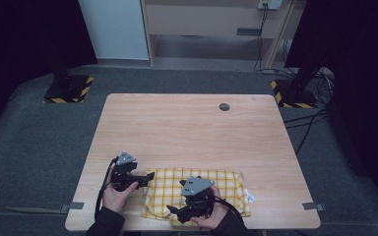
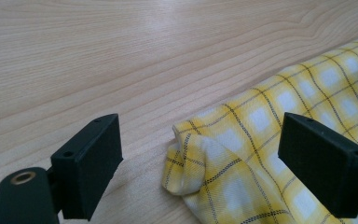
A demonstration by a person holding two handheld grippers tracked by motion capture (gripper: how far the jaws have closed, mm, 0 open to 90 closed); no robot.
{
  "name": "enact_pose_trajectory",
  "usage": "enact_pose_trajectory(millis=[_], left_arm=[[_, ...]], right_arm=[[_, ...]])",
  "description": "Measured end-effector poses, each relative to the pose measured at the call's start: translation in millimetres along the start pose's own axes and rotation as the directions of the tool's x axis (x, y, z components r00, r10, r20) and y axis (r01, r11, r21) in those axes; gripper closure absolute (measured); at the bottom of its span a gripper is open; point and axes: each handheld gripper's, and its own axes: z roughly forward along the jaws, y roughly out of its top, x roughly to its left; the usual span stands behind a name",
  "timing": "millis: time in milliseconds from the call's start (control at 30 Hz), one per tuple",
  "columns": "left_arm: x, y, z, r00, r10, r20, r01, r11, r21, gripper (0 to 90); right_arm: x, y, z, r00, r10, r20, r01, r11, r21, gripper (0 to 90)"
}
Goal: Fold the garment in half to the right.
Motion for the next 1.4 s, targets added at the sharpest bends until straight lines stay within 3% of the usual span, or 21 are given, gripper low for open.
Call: enact_pose_trajectory(millis=[833,1400], left_arm=[[-3.2,-5.7,4.8,0.9999,-0.009,0.008,0.009,0.9999,0.009,12.8],[-2.9,-5.3,12.6,0.9999,0.004,0.017,-0.004,1.0000,-0.001,14.4]], right_arm=[[30.9,0.6,38.5,0.9992,-0.013,-0.038,0.015,0.999,0.045,15.5],[41.0,0.3,58.3,0.9980,-0.023,-0.059,0.028,0.997,0.071,16.3]])
